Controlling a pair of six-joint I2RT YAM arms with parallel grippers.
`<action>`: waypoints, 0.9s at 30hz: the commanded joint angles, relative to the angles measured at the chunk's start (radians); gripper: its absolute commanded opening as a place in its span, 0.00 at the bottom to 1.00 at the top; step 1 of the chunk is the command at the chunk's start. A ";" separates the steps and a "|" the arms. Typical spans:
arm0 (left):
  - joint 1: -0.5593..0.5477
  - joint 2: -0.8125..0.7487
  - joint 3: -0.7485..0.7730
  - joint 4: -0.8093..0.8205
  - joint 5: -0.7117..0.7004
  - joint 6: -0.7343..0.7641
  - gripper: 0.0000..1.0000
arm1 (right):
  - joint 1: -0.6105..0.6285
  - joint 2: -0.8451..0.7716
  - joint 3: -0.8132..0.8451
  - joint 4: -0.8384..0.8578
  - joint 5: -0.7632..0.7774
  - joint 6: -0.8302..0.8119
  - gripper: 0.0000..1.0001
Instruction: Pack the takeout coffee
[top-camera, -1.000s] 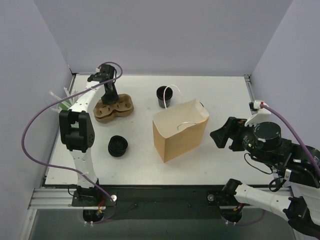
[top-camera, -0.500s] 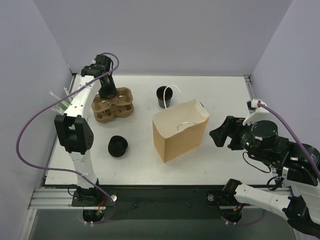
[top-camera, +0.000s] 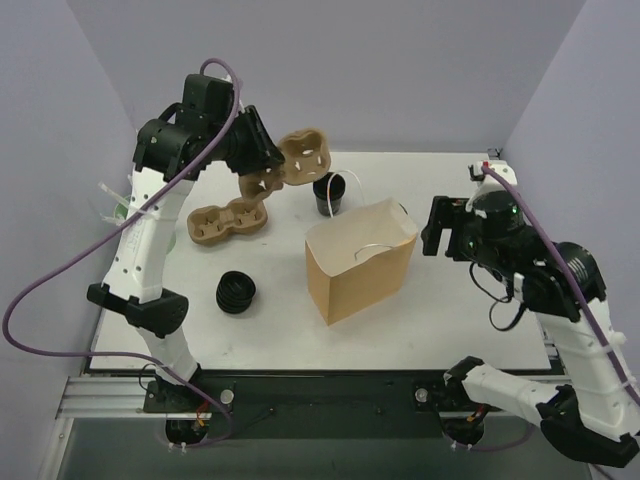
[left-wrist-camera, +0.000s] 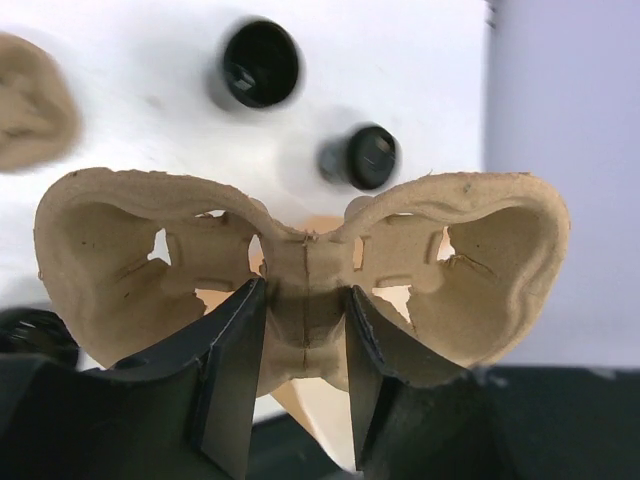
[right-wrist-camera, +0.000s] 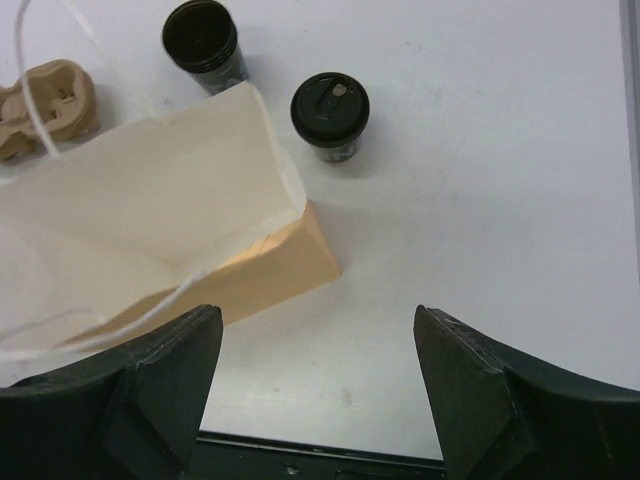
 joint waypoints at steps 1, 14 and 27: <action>-0.081 -0.061 -0.008 -0.011 0.118 -0.166 0.44 | -0.226 0.073 0.025 0.065 -0.241 -0.062 0.79; -0.244 -0.144 -0.122 0.074 0.143 -0.318 0.43 | -0.544 0.281 0.017 0.200 -0.751 0.010 0.69; -0.375 -0.139 -0.172 0.195 0.077 -0.433 0.42 | -0.575 0.355 -0.071 0.217 -0.865 -0.008 0.45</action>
